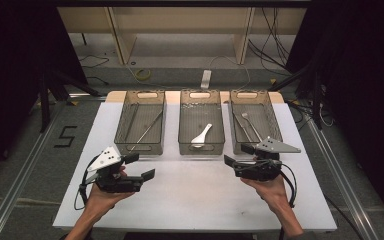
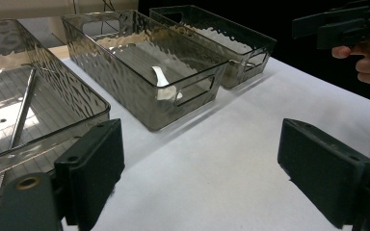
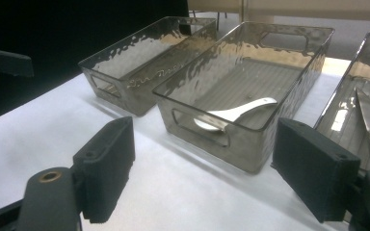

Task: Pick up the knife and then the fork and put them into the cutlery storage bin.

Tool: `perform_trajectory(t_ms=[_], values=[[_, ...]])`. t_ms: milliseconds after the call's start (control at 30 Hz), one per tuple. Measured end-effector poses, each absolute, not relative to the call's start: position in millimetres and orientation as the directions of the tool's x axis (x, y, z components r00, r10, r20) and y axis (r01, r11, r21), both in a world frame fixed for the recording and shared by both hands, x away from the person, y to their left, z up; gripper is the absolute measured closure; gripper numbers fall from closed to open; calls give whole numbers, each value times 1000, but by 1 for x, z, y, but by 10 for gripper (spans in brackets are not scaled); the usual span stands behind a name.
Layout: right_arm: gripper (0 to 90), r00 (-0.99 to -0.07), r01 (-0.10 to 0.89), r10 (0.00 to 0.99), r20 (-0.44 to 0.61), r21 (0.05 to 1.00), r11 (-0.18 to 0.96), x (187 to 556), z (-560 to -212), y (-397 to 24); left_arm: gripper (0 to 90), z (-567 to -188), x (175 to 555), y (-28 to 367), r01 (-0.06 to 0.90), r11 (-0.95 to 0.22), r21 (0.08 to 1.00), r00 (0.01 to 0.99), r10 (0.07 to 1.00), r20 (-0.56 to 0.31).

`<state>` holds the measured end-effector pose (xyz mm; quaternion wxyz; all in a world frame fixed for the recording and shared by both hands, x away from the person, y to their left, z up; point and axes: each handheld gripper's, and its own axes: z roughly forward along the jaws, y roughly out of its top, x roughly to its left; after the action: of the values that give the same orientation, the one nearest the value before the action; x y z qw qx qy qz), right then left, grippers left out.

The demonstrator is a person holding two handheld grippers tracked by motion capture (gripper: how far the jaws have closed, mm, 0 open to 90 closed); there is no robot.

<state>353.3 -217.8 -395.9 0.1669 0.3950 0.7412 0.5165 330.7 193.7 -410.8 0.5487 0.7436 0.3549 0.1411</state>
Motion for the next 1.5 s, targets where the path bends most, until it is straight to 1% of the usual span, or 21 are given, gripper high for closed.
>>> perform_trajectory(t_ms=[267, 867, 1200, 1500], values=[[234, -642, 398, 752, 148, 903, 161, 343, -402, -219, 157, -411, 330, 193, 374, -146, 916, 711, 680, -181], [225, -639, 369, 755, 145, 920, 135, 321, -414, -231, 157, -410, 330, 194, 374, -141, 917, 717, 671, -189], [193, -636, 377, 758, 140, 914, 147, 311, -425, -235, 157, -410, 330, 194, 377, -130, 917, 719, 665, -201], [189, -630, 376, 765, 134, 914, 149, 304, -431, -237, 157, -410, 329, 194, 377, -128, 917, 723, 659, -206]])
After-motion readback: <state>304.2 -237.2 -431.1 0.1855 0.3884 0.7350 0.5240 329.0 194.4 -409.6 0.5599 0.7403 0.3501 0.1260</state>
